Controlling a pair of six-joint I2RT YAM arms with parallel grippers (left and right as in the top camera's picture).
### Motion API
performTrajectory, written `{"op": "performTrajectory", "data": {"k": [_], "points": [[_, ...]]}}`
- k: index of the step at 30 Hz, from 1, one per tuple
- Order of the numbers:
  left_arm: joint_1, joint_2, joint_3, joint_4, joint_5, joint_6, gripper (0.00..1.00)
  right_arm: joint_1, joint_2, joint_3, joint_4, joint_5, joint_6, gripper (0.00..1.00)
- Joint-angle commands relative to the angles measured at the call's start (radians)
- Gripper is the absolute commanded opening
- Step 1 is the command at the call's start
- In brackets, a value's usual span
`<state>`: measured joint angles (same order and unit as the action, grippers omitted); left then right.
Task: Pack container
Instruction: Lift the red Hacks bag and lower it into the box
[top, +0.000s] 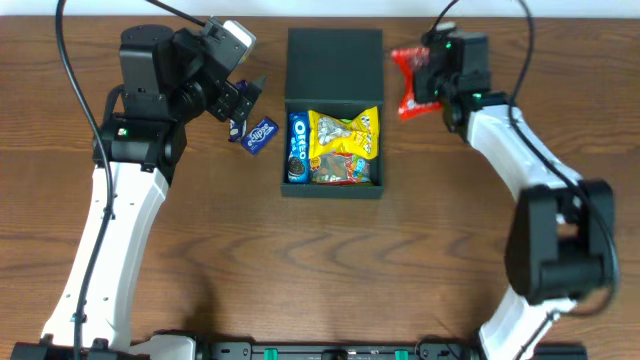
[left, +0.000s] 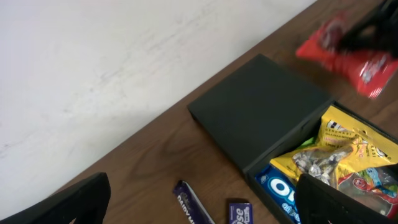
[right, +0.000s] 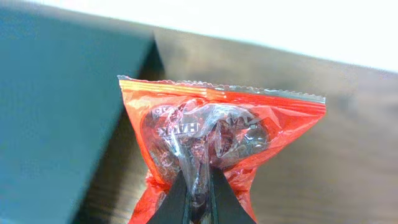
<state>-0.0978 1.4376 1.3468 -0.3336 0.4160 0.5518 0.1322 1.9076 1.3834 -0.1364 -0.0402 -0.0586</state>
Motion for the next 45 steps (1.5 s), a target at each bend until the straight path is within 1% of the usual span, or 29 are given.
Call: {"op": "performTrajectory", "data": {"k": [1, 3, 8, 13, 18, 25, 31, 39, 43, 45], "points": [[0.007, -0.003, 0.006, 0.008, 0.011, 0.010, 0.95, 0.011, -0.082, 0.004, 0.006, 0.008, -0.018, 0.01], [0.007, -0.003, 0.006, 0.013, 0.010, 0.010, 0.95, 0.023, -0.106, 0.004, 0.005, -0.044, -0.021, 0.01], [0.009, -0.003, 0.006, 0.032, -0.042, 0.010, 0.95, 0.068, -0.138, 0.004, -0.019, -0.207, -0.099, 0.01], [0.027, -0.003, 0.006, 0.038, -0.049, 0.009, 0.95, 0.110, -0.141, 0.004, -0.103, -0.425, -0.223, 0.01], [0.032, -0.003, 0.006, 0.038, -0.049, 0.009, 0.95, 0.139, -0.141, 0.004, -0.227, -0.515, -0.341, 0.01], [0.032, -0.003, 0.006, 0.039, -0.049, 0.010, 0.95, 0.163, -0.140, 0.004, -0.351, -0.662, -0.573, 0.01], [0.032, -0.003, 0.006, 0.039, -0.049, 0.010, 0.95, 0.189, -0.138, 0.004, -0.447, -0.672, -0.730, 0.01], [0.032, -0.003, 0.006, 0.039, -0.047, 0.010, 0.95, 0.202, -0.087, 0.004, -0.454, -0.638, -0.812, 0.01], [0.032, -0.003, 0.006, 0.039, -0.038, 0.010, 0.95, 0.202, -0.037, 0.004, -0.455, -0.670, -0.863, 0.01], [0.032, -0.003, 0.006, 0.039, -0.029, 0.009, 0.95, 0.202, -0.013, 0.004, -0.454, -0.705, -0.864, 0.01]]}}
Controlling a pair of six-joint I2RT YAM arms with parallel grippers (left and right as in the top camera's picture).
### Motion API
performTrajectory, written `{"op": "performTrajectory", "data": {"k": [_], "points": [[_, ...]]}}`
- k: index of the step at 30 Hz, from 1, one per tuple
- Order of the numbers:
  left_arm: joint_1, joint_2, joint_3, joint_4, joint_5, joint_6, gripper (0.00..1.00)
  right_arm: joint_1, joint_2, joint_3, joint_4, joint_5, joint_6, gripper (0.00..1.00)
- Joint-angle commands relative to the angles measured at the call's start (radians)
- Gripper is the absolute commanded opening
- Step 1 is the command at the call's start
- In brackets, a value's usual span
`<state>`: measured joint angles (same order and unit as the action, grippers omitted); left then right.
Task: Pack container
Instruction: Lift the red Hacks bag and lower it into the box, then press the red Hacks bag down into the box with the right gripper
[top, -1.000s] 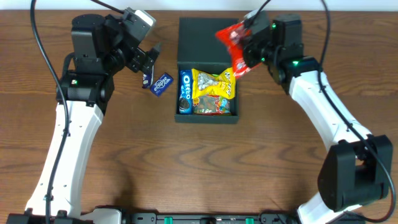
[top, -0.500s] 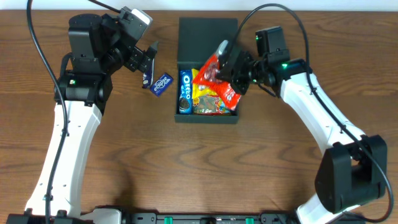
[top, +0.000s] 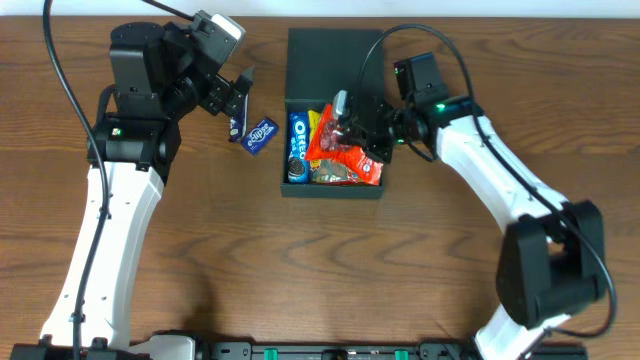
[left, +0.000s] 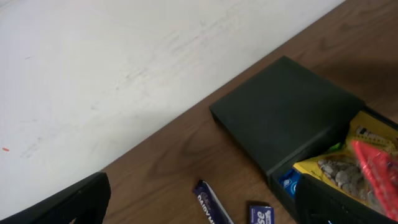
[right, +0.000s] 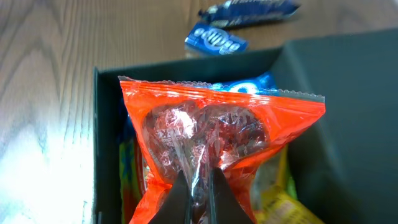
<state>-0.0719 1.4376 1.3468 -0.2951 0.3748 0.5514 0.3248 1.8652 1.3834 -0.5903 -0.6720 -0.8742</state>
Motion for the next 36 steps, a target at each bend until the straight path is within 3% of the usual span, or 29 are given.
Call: {"op": "performTrajectory", "data": {"k": [1, 14, 27, 36], "points": [[0.006, -0.003, 0.006, 0.000, 0.015, 0.010, 0.95, 0.010, 0.040, 0.004, -0.001, -0.087, -0.048, 0.01], [0.006, -0.003, 0.006, 0.000, 0.018, 0.010, 0.95, 0.010, 0.170, 0.004, -0.013, -0.105, -0.066, 0.01], [0.006, -0.003, 0.006, 0.000, 0.018, 0.010, 0.95, 0.010, 0.180, 0.004, -0.013, 0.108, -0.164, 0.03], [0.006, -0.003, 0.006, 0.000, 0.018, 0.010, 0.95, 0.010, 0.182, 0.004, 0.011, 0.145, -0.182, 0.01]]}}
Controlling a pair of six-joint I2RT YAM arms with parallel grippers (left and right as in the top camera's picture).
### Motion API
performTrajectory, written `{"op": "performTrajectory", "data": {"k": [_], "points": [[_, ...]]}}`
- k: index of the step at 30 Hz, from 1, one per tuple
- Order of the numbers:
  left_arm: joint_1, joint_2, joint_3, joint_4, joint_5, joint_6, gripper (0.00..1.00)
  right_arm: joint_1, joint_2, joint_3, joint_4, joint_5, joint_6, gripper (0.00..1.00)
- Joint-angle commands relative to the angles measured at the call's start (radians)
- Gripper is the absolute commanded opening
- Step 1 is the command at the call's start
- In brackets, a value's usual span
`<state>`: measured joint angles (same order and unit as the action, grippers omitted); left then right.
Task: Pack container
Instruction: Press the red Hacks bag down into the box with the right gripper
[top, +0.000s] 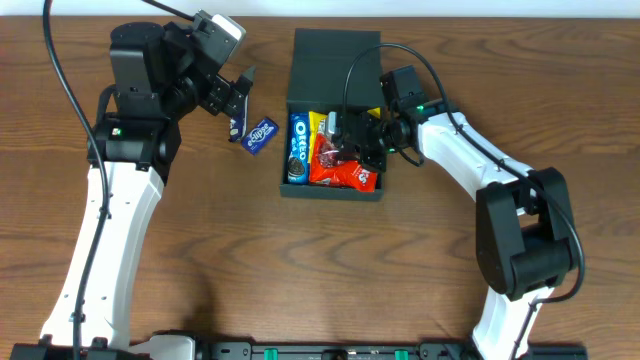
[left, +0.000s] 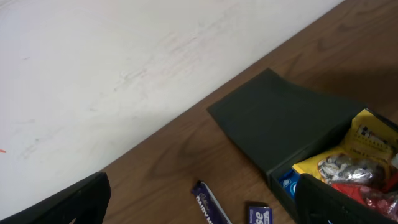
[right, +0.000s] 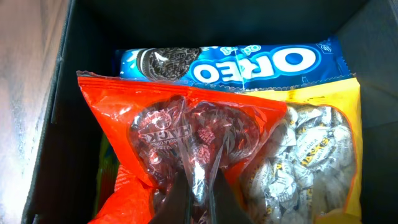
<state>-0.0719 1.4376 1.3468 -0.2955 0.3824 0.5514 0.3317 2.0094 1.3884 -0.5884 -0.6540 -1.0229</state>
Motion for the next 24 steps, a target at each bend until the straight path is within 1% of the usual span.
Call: {"op": "performTrajectory", "data": {"k": [1, 3, 5, 8, 10, 13, 15, 16, 20, 24], "points": [[0.006, -0.003, 0.006, 0.000, 0.010, 0.010, 0.95, 0.003, 0.038, -0.001, 0.014, 0.151, -0.034, 0.01], [0.006, -0.003, 0.006, 0.000, 0.011, 0.010, 0.95, 0.005, 0.038, -0.001, 0.031, 0.216, -0.035, 0.01], [0.006, -0.003, 0.006, 0.000, 0.010, 0.010, 0.95, 0.005, 0.038, -0.001, 0.034, 0.244, -0.072, 0.05], [0.006, -0.003, 0.006, 0.000, 0.011, 0.010, 0.95, 0.005, 0.038, -0.001, 0.035, 0.248, -0.106, 0.12], [0.006, -0.003, 0.006, 0.000, 0.011, 0.010, 0.95, 0.005, 0.038, -0.001, 0.040, 0.247, -0.108, 0.23], [0.006, -0.003, 0.006, -0.001, 0.011, 0.010, 0.95, 0.014, 0.035, -0.001, 0.046, 0.246, -0.096, 0.32], [0.006, -0.003, 0.006, -0.001, 0.010, 0.010, 0.95, 0.018, 0.025, -0.001, 0.069, 0.238, -0.029, 0.31], [0.006, -0.003, 0.006, -0.003, 0.010, 0.010, 0.95, 0.018, 0.006, -0.001, 0.094, 0.209, 0.048, 0.28], [0.006, -0.003, 0.006, -0.008, 0.010, 0.009, 0.95, 0.019, -0.060, -0.001, 0.138, 0.143, 0.190, 0.29], [0.006, -0.003, 0.006, -0.007, 0.010, 0.002, 0.95, 0.019, -0.147, -0.001, 0.138, 0.137, 0.303, 0.47]]}}
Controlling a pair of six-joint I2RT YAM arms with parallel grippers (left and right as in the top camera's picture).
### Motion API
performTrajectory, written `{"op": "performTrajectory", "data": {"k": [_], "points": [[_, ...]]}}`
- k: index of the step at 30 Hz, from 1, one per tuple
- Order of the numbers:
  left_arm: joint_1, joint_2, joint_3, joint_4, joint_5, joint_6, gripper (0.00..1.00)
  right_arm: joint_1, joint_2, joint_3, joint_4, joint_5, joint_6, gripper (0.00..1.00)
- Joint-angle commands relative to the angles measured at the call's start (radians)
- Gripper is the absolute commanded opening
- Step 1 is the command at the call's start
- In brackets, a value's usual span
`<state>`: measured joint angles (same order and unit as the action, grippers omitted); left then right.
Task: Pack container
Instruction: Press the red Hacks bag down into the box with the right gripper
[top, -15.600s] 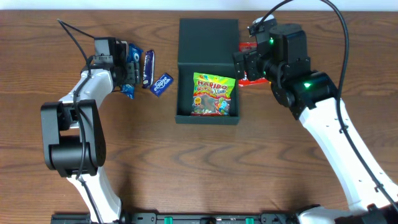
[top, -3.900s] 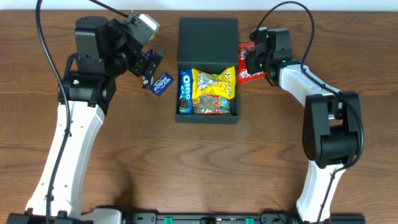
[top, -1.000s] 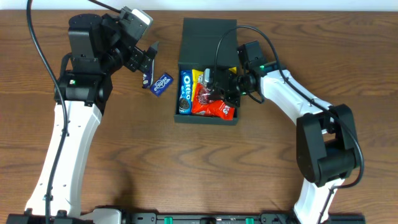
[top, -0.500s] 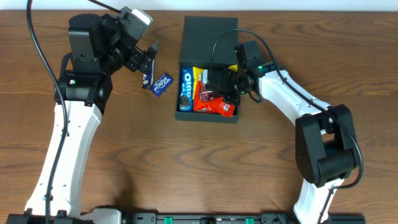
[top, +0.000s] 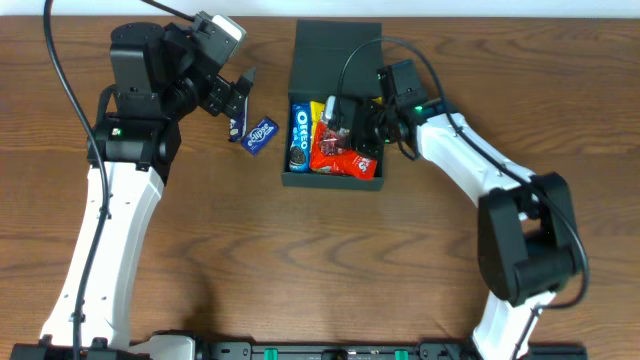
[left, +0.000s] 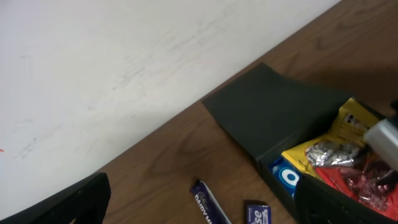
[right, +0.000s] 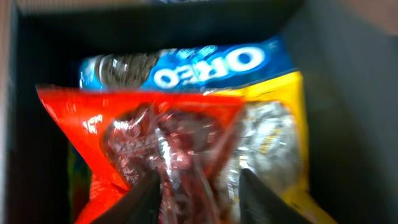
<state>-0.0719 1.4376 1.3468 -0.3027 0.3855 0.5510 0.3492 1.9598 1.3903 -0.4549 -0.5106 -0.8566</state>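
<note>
The black box (top: 332, 182) stands at mid-table with its lid (top: 336, 45) folded back. Inside lie an Oreo pack (top: 299, 138), a yellow candy bag (top: 321, 108) and a red candy bag (top: 341, 152). My right gripper (top: 353, 126) hangs over the box, open, fingers either side of the red bag (right: 124, 127), which rests on the yellow bag (right: 277, 134) beside the Oreo pack (right: 186, 65). My left gripper (top: 240, 95) is open, left of the box, above a purple chocolate bar (left: 208, 205) and a small blue packet (left: 256, 214).
The chocolate bar (top: 236, 126) and blue packet (top: 261, 134) lie on the wood table (top: 330, 270) just left of the box. A white wall (left: 124, 56) runs along the table's far edge, behind the lid (left: 267, 115).
My right gripper has opened and let go of the red bag, which now lies in the box. The box sits slightly farther back. The left arm has not moved.
My right gripper first held the red bag above the table, right of the lid. Then it held the bag over the open box, then low inside it on the other snacks. Now it is open and the bag stays in the box.
</note>
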Motion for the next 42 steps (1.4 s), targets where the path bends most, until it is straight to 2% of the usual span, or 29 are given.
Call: {"op": "performTrajectory", "data": {"k": [1, 2, 3, 6, 14, 23, 31, 38, 42], "points": [[0.006, -0.003, 0.006, 0.000, 0.007, 0.002, 0.95, 0.001, -0.117, -0.003, 0.005, -0.006, 0.164, 0.49], [0.006, -0.003, 0.006, 0.000, 0.007, 0.002, 0.95, 0.001, -0.142, -0.003, 0.003, -0.006, 0.196, 0.48], [0.006, -0.003, 0.006, 0.000, 0.007, 0.002, 0.95, 0.001, -0.160, -0.003, 0.000, -0.006, 0.219, 0.41], [0.006, -0.003, 0.006, 0.000, 0.007, 0.002, 0.95, 0.001, -0.207, -0.003, -0.038, -0.006, 0.269, 0.02], [0.006, -0.003, 0.006, 0.001, 0.008, 0.002, 0.95, 0.005, -0.178, -0.003, -0.240, -0.013, 0.265, 0.01], [0.006, -0.003, 0.006, 0.000, 0.007, 0.002, 0.95, 0.006, -0.046, -0.003, -0.263, 0.070, 0.265, 0.01], [0.006, -0.003, 0.006, -0.010, 0.007, 0.002, 0.95, 0.005, 0.021, -0.003, -0.294, 0.269, 0.265, 0.01], [0.006, -0.003, 0.006, -0.011, 0.007, 0.002, 0.95, 0.005, 0.014, -0.003, -0.271, 0.262, 0.266, 0.01], [0.006, -0.003, 0.006, -0.011, 0.007, 0.002, 0.95, 0.006, -0.016, 0.008, -0.263, 0.166, 0.266, 0.01]]}}
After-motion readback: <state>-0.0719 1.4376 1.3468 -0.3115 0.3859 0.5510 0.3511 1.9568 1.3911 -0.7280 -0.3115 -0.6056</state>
